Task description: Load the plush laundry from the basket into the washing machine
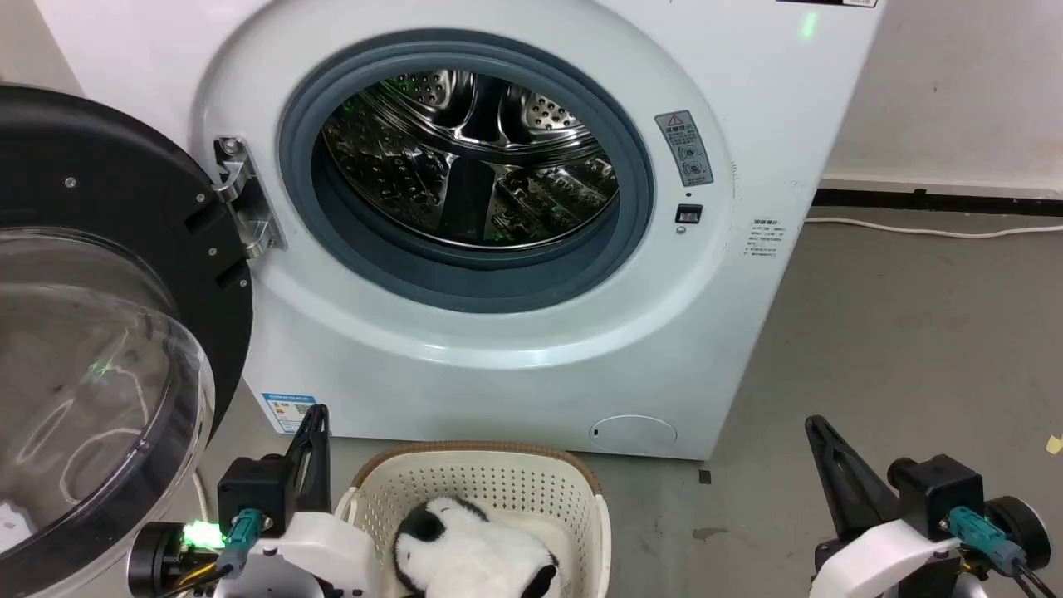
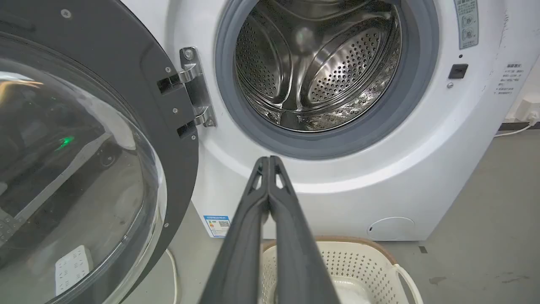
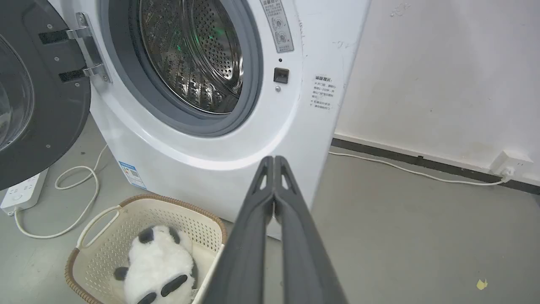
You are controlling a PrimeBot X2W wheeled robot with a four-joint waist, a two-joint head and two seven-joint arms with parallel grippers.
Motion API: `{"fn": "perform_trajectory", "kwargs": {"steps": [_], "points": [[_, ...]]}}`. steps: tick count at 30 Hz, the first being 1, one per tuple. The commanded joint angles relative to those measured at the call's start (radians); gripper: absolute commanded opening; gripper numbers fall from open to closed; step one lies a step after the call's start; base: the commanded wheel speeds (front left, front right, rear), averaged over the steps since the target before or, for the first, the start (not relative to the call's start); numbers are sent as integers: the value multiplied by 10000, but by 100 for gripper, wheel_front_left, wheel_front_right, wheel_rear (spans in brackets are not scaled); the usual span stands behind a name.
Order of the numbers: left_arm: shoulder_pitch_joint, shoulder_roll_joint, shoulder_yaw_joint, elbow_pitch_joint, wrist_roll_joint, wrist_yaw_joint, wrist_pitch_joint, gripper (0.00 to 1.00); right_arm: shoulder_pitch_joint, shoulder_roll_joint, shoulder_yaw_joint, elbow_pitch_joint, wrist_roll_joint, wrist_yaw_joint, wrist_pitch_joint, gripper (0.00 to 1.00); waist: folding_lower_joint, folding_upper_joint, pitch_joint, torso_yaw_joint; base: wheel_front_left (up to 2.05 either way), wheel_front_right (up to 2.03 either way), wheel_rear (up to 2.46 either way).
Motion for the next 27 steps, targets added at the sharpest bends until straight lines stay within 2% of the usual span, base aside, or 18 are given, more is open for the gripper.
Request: {"fn": "perform_trajectory", "kwargs": {"steps": [1,27], "points": [[89,1,-1,-43,26,-43,3,0,-116,-3,-11,-41,-76,-9,14,0,0,0,0,0,0,0,0],[89,1,-1,-43,26,-43,3,0,-116,-3,-11,-41,-76,-9,14,0,0,0,0,0,0,0,0]]}}
